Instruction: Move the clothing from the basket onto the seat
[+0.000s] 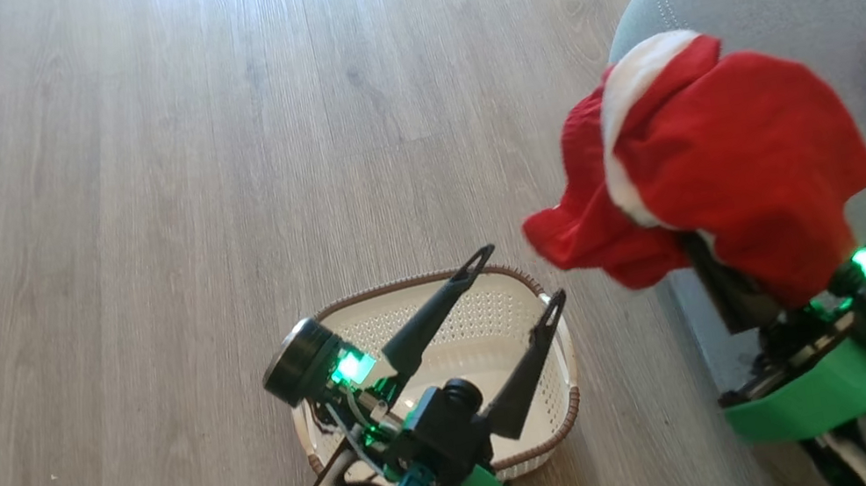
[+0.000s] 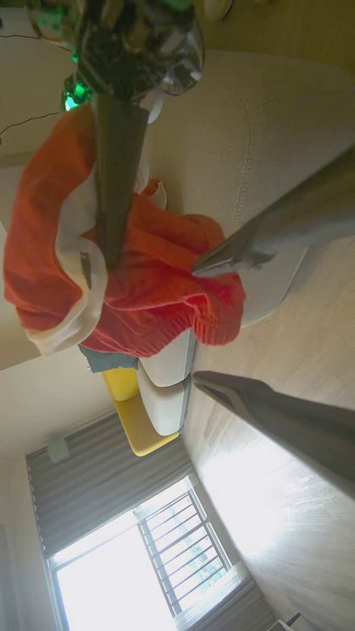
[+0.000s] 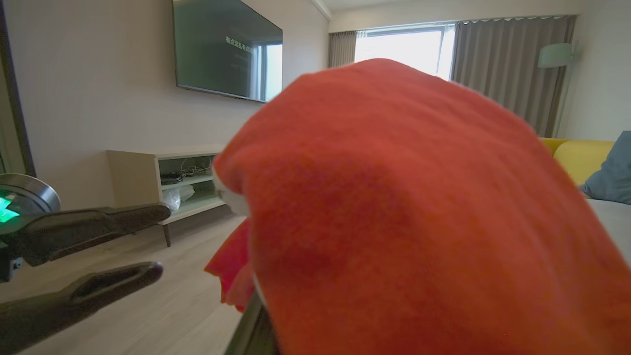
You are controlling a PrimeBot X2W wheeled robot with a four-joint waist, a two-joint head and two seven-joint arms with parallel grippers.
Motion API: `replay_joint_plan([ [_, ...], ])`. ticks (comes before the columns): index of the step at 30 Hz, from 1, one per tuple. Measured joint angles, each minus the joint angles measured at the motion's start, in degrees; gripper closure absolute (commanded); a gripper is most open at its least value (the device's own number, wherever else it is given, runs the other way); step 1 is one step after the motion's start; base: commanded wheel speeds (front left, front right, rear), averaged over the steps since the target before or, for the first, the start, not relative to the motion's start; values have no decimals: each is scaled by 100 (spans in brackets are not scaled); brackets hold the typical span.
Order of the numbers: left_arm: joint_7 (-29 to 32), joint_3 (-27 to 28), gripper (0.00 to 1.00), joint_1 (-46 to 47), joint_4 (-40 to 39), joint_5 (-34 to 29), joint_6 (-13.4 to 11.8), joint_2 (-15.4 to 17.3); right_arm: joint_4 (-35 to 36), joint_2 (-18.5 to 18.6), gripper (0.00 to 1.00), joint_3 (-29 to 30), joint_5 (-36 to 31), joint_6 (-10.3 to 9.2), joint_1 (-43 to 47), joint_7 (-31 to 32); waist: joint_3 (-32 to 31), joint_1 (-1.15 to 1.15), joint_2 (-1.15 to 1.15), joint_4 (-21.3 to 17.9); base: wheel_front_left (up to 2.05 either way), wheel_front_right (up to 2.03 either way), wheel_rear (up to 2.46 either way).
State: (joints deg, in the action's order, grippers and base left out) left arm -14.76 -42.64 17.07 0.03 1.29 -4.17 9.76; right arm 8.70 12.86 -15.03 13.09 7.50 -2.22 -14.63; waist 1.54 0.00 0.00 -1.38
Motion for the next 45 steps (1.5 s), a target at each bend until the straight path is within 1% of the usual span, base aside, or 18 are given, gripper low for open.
replay_joint_plan([
  [7, 0, 62, 0, -275, 444, 153, 208, -5, -170, -90, 100, 499, -220, 0, 11, 0, -49, 0, 0, 2, 0, 0, 0],
  [15, 3, 368, 0, -447, 689, 223, 435, -41, -435, -225, 100, 1056, -334, 0, 63, 0, -78, 0, 0, -36, 0, 0, 0],
  [20, 4, 396, 0, -582, 853, 223, 591, -59, -633, -335, 100, 1322, -355, 0, 141, 0, -85, 0, 0, -56, 0, 0, 0],
  [27, 4, 617, 0, -700, 1093, 224, 717, -176, -1162, -471, 100, 1717, -398, 0, 306, 1, -47, 0, 0, -79, 0, 0, 0],
  [29, 4, 684, 0, -747, 1136, 226, 805, -233, -1267, -543, 100, 1792, -402, 0, 306, 0, -36, 0, 0, -82, 0, 0, 0],
  [30, 4, 720, 0, -773, 1158, 245, 811, -247, -1306, -565, 100, 1824, -400, 0, 306, 0, -29, 0, 0, -86, 0, 0, 0],
  [34, 4, 761, 0, -802, 1256, 267, 909, -249, -1406, -570, 100, 1870, -396, 0, 306, 0, -13, 0, 0, -105, 0, 0, 0],
  [37, 4, 802, 0, -812, 1281, 267, 912, -271, -1455, -572, 100, 1874, -394, 0, 306, 1, -9, 0, 0, -109, 0, 0, 0],
  [40, 4, 917, 0, -883, 1338, 267, 979, -304, -1481, -580, 100, 1874, -394, 0, 306, 0, -3, 0, 0, -113, 0, 0, 0],
  [45, 4, 950, 0, -966, 1379, 267, 1050, -341, -1518, -592, 100, 1872, -393, 0, 306, 0, 11, 0, 0, -102, 0, 0, 0],
])
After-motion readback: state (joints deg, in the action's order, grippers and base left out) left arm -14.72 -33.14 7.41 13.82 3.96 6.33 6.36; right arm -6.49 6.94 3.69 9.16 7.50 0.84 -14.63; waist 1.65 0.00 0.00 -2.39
